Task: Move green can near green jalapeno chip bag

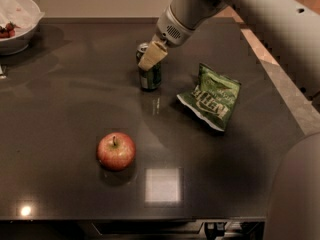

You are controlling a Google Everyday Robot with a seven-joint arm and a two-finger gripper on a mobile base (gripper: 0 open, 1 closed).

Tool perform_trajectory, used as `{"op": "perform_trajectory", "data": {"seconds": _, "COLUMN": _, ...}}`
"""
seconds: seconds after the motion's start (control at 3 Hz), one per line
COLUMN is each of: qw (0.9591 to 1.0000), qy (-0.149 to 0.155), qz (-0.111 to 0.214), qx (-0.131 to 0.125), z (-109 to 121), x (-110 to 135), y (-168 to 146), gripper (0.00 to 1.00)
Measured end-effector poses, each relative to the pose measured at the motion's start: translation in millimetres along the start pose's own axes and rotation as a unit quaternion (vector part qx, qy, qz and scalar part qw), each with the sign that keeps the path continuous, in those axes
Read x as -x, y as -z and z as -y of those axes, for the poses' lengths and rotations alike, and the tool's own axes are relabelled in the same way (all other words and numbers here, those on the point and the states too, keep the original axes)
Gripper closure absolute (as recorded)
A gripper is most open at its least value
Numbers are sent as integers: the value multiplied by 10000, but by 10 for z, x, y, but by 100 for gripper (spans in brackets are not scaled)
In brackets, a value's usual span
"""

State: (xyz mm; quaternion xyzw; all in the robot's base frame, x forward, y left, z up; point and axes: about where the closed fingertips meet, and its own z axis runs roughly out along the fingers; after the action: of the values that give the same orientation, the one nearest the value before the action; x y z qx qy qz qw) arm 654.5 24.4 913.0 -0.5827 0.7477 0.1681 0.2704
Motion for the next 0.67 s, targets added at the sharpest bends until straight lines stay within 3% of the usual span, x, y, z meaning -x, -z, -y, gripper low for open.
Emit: {"op": "perform_trajectory", "data": {"seconds": 0.67, "qw": 9993, "qy": -358, "qz": -38, "qx": -111, "z": 65, "x": -410, "y": 256, "gripper": 100}}
